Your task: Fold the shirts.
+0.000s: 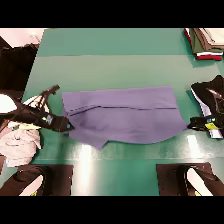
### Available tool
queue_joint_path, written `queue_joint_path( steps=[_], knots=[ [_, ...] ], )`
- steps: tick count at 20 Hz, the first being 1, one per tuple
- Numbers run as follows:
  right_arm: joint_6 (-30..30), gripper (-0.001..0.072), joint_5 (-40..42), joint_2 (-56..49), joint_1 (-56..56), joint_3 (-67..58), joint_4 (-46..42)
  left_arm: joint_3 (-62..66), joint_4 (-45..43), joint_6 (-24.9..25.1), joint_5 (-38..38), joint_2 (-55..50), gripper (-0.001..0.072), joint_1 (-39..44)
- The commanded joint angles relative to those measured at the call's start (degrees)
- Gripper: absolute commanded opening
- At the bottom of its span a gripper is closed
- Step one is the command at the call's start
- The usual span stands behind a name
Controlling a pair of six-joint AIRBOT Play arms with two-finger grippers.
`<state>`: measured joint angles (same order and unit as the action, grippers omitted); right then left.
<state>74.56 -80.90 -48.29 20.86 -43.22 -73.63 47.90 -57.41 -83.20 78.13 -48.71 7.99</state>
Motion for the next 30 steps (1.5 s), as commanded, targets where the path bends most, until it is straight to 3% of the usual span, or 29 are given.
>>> queue_joint_path(
  steps=[1,7,13,18,26,27,28,29,30],
  knots=[
    [0.1,0.0011,8.0,0.2,0.0,-0.1,7.3,3.3,-9.3,-0.9,-8.4,-0.4,0.0023,0.2],
    [0.2,0.0011,13.1,-10.5,-0.2,-7.5,12.7,3.3,-11.8,-1.0,-20.0,-2.2,0.0023,0.2],
    [1.0,0.0011,15.2,-24.2,-3.8,-18.5,12.6,3.3,-12.1,-2.5,-30.2,-8.4,0.0023,0.2],
    [5.1,0.0011,19.0,-32.0,-5.5,-25.0,12.5,3.4,-14.4,-7.1,-38.6,-11.7,0.0023,-1.2],
    [4.9,0.0019,19.9,-39.3,-8.4,-29.5,12.6,3.4,-14.2,-8.4,-42.9,-17.1,0.0024,-3.4],
    [4.9,0.0046,19.7,-40.1,-9.1,-30.2,12.6,3.4,-14.0,-8.4,-43.4,-17.4,0.0035,-3.4],
    [4.9,0.0265,19.7,-40.8,-9.8,-30.9,12.6,3.4,-14.0,-8.5,-43.4,-17.4,0.0256,-3.4],
    [4.9,0.0438,19.6,-41.2,-10.1,-31.6,12.6,3.4,-13.7,-8.6,-43.3,-17.4,0.0515,-3.4],
    [4.9,0.0469,19.3,-41.5,-10.0,-32.5,12.5,3.4,-13.5,-8.6,-42.9,-17.4,0.054,-3.4]
  ],
)
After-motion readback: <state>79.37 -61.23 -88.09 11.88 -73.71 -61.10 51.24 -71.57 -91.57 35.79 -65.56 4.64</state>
